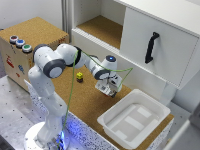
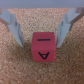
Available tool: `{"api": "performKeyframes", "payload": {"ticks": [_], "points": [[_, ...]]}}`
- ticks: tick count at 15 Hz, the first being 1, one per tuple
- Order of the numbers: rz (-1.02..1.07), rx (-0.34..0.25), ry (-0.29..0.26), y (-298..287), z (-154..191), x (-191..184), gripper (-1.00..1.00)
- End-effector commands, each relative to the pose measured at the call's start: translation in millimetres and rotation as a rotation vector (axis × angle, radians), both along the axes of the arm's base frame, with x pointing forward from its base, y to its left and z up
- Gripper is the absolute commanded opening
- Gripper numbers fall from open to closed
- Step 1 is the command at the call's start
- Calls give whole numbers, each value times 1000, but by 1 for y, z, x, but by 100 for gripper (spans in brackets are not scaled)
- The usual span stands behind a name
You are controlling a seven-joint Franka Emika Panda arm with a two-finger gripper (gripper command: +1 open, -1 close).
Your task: Place the grasped pink object inside the box
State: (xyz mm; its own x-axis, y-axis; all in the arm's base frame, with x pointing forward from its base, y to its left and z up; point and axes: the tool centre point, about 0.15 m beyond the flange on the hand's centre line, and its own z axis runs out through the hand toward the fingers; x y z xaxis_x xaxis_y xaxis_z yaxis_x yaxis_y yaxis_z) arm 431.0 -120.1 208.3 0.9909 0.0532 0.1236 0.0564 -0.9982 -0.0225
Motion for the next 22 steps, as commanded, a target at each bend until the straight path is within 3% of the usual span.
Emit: {"api": "performKeyframes", "payload": {"ticks": [1,7,12,17,22], "points": [[-59,-33,3,3,9,4,-100],[-108,-42,-90,-6,70,5,-100],[-136,-94,-189,-32,132,4,-100],[-243,-122,-217,-100,168,-19,-100],[-376,-142,-201,-185,171,-42,-100]]}}
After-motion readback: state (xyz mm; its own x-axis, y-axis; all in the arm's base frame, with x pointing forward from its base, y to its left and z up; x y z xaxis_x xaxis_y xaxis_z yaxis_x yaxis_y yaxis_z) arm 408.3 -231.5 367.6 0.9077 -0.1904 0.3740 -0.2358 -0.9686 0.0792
